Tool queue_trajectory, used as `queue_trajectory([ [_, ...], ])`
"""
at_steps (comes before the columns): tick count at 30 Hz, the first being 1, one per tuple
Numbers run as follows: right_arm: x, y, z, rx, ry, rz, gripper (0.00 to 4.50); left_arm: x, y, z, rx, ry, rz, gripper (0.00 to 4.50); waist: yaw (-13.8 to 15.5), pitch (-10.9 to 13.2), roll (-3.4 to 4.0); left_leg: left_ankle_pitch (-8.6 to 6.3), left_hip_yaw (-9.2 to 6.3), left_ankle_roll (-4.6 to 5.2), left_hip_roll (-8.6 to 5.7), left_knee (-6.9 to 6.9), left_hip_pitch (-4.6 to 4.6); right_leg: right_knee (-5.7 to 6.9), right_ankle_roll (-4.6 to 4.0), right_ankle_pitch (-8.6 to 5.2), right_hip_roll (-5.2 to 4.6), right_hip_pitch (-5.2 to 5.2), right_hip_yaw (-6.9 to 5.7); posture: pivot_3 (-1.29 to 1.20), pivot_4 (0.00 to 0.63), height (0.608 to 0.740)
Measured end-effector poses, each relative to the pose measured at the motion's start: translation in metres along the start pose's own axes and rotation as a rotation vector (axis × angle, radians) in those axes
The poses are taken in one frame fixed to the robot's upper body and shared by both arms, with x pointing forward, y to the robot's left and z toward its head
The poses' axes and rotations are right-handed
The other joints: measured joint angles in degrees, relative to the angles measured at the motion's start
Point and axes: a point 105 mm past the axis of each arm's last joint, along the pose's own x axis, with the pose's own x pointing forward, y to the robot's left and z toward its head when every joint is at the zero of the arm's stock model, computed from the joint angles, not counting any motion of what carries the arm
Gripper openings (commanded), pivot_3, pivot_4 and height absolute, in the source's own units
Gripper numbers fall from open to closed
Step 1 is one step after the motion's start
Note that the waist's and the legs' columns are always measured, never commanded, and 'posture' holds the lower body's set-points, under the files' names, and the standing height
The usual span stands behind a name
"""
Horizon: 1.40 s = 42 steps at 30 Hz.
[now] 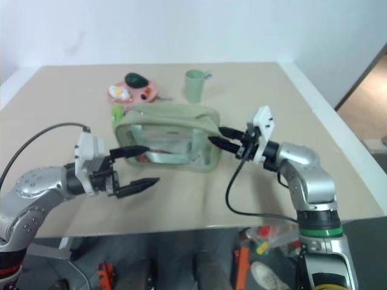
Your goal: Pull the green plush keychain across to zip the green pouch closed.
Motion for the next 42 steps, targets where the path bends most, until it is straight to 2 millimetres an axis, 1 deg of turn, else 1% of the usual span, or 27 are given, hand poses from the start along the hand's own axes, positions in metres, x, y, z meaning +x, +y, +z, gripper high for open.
queue_trajectory([
  [1, 0.000, 0.000, 0.000, -0.002, -0.003, 0.003, 0.10, -0.001, 0.001, -0.001, -0.002, 0.001, 0.008, 4.50, 0.0, 0.0, 0.00, 0.00, 0.01, 0.00, 0.00, 0.00, 0.00, 0.00, 0.00, 0.00, -0.01, 0.00, 0.01, 0.00, 0.150, 0.740],
  [2, 0.000, 0.001, 0.001, -0.005, -0.006, 0.006, 0.04, -0.003, 0.003, 0.000, -0.002, 0.001, 0.022, 4.50, 0.0, 0.0, 0.00, 0.00, 0.01, 0.00, 0.00, 0.01, 0.00, 0.00, 0.00, 0.00, -0.01, 0.00, 0.01, 0.00, 0.150, 0.740],
  [3, 0.000, 0.001, 0.001, -0.010, -0.008, 0.008, 0.04, -0.005, 0.006, 0.000, -0.002, 0.000, 0.037, 4.50, 0.0, 0.0, 0.00, 0.00, 0.01, 0.00, -0.01, 0.01, 0.00, 0.00, 0.00, 0.00, -0.01, 0.00, 0.01, 0.00, 0.150, 0.740],
  [7, -0.003, 0.001, 0.001, -0.047, -0.012, 0.038, 0.04, -0.024, 0.030, 0.006, -0.010, -0.017, 0.192, 4.50, 0.0, 0.0, 0.00, 0.00, 0.01, 0.00, -0.01, 0.01, -0.01, 0.00, 0.00, 0.00, -0.02, 0.00, 0.00, 0.00, 0.150, 0.740],
  [10, -0.012, -0.006, -0.002, -0.102, 0.018, 0.049, 0.04, -0.043, 0.044, 0.014, -0.052, -0.046, 0.303, 4.50, 0.0, 0.0, -0.01, 0.00, 0.03, 0.00, -0.02, 0.01, -0.02, -0.02, 0.02, -0.02, -0.06, 0.00, -0.01, 0.00, 0.150, 0.740],
  [12, -0.018, -0.012, -0.004, -0.137, 0.036, 0.056, 0.04, -0.054, 0.052, 0.015, -0.072, -0.045, 0.361, 4.50, 0.0, 0.0, -0.01, -0.01, 0.03, 0.00, -0.03, 0.01, -0.02, -0.03, 0.02, -0.02, -0.06, 0.01, -0.01, 0.00, 0.150, 0.740],
  [15, -0.023, -0.019, -0.003, -0.180, 0.056, 0.060, 0.04, -0.066, 0.063, 0.012, -0.101, -0.029, 0.434, 4.50, 0.0, 0.0, -0.01, 0.00, 0.01, 0.00, -0.04, 0.01, 0.00, -0.03, 0.01, -0.02, -0.05, 0.01, -0.02, 0.00, 0.150, 0.740],
  [17, -0.026, -0.025, -0.004, -0.222, 0.080, 0.078, 0.04, -0.078, 0.082, 0.002, -0.153, -0.021, 0.517, 4.50, 0.0, 0.0, -0.01, 0.00, 0.02, 0.00, -0.05, 0.02, 0.03, -0.02, 0.01, 0.00, -0.05, 0.02, -0.03, 0.00, 0.150, 0.740],
  [19, -0.027, -0.026, -0.002, -0.245, 0.088, 0.086, 0.04, -0.083, 0.095, -0.004, -0.188, -0.022, 0.565, 4.50, 0.0, 0.0, -0.02, 0.01, 0.01, -0.01, -0.04, 0.02, 0.03, -0.02, -0.01, 0.02, -0.05, 0.03, -0.04, 0.00, 0.150, 0.740],
  [22, -0.025, -0.026, -0.001, -0.252, 0.085, 0.084, 0.04, -0.077, 0.110, -0.007, -0.288, -0.094, 0.587, 4.50, 0.1, 0.0, -0.03, 0.01, 0.02, -0.01, -0.04, 0.03, 0.00, -0.02, 0.05, 0.05, -0.06, 0.04, -0.04, 0.00, 0.150, 0.740],
  [23, -0.025, -0.026, 0.000, -0.253, 0.082, 0.084, 0.04, -0.074, 0.112, -0.008, -0.322, -0.114, 0.581, 4.50, 0.2, 0.0, -0.03, 0.00, 0.03, -0.02, -0.04, 0.03, -0.01, -0.02, 0.25, 0.16, -0.06, 0.03, -0.04, 0.00, 0.150, 0.740],
  [25, -0.023, -0.025, 0.000, -0.256, 0.079, 0.082, 0.04, -0.066, 0.117, -0.013, -0.383, -0.141, 0.578, 4.50, 0.1, 0.0, -0.03, 0.00, 0.04, -0.02, -0.03, 0.02, 0.00, -0.02, 0.29, 0.18, -0.05, 0.02, -0.02, 0.00, 0.150, 0.740],
  [26, -0.022, -0.025, 0.000, -0.257, 0.079, 0.081, 0.04, -0.061, 0.118, -0.015, -0.418, -0.153, 0.569, 4.50, 0.0, 0.0, -0.04, 0.00, 0.03, -0.03, -0.01, 0.01, 0.00, -0.02, 0.29, 0.19, -0.03, 0.01, -0.02, 0.00, 0.150, 0.740],
  [29, -0.021, -0.023, 0.002, -0.266, 0.078, 0.084, 0.04, -0.044, 0.113, -0.021, -0.500, -0.171, 0.513, 4.50, -0.1, 0.0, -0.04, -0.01, 0.01, -0.03, 0.02, -0.02, 0.01, 0.00, 0.29, 0.19, 0.01, 0.01, -0.03, 0.00, 0.150, 0.740],
  [34, -0.020, -0.021, 0.002, -0.262, 0.083, 0.076, 0.04, -0.030, 0.114, -0.033, -0.555, -0.167, 0.494, 4.50, -0.1, 0.0, -0.04, 0.01, -0.01, -0.05, 0.04, -0.02, 0.04, 0.03, 0.26, 0.20, 0.05, 0.01, -0.03, 0.00, 0.150, 0.740],
  [37, -0.021, -0.020, 0.001, -0.258, 0.090, 0.073, 0.04, -0.022, 0.118, -0.037, -0.584, -0.194, 0.491, 4.50, 0.0, 0.0, -0.04, 0.02, -0.01, -0.07, 0.02, 0.02, 0.03, 0.02, 0.27, 0.23, 0.04, 0.02, -0.02, 0.00, 0.150, 0.740],
  [40, -0.021, -0.019, 0.001, -0.257, 0.092, 0.066, 0.00, -0.018, 0.124, -0.036, -0.601, -0.219, 0.496, 3.69, -0.1, 0.0, -0.04, 0.02, 0.01, -0.07, 0.01, 0.02, 0.03, 0.02, 0.28, 0.24, 0.04, 0.02, 0.00, 0.00, 0.150, 0.740],
  [42, -0.021, -0.019, 0.000, -0.254, 0.095, 0.065, 0.00, -0.017, 0.127, -0.035, -0.603, -0.243, 0.500, 2.99, -0.1, 0.0, -0.04, 0.02, 0.00, -0.07, 0.01, 0.01, 0.03, 0.02, 0.28, 0.24, 0.04, 0.02, 0.00, 0.00, 0.150, 0.740],
])
